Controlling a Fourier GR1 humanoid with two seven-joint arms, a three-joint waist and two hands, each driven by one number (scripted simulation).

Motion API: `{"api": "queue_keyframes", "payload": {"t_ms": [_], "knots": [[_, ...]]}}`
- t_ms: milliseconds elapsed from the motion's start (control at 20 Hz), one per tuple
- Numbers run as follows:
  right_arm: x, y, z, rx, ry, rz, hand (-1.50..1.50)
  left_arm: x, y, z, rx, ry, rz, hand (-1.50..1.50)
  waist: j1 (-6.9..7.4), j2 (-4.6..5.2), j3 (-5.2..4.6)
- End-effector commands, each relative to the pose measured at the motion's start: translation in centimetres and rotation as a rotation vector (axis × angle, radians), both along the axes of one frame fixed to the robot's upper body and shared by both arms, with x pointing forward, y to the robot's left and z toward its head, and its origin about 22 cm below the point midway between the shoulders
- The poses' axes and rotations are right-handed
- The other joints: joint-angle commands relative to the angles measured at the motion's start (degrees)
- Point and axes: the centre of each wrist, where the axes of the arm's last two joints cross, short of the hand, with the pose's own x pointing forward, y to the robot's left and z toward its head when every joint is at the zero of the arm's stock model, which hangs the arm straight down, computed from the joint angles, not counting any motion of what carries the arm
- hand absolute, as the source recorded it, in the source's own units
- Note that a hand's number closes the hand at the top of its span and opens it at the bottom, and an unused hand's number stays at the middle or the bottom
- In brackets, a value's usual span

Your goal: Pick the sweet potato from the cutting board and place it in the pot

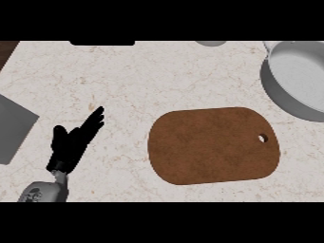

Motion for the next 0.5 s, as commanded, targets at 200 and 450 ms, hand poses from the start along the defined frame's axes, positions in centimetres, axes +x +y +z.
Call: {"api": "queue_keyframes", "payload": {"t_ms": [200,450], "knots": [[6.9,1.4,7.9,-0.108,0.067,-0.020,1.50,-0.7,-0.4,-1.3,0.004,0.001,-0.017,0.00,0.94,0.25,-0.01],[11.3,5.0,9.1,-0.169,0.171,0.011,1.50,1.2,-2.2,0.9,-0.012,-0.002,-0.021,0.00,0.96,0.19,-0.01]]}}
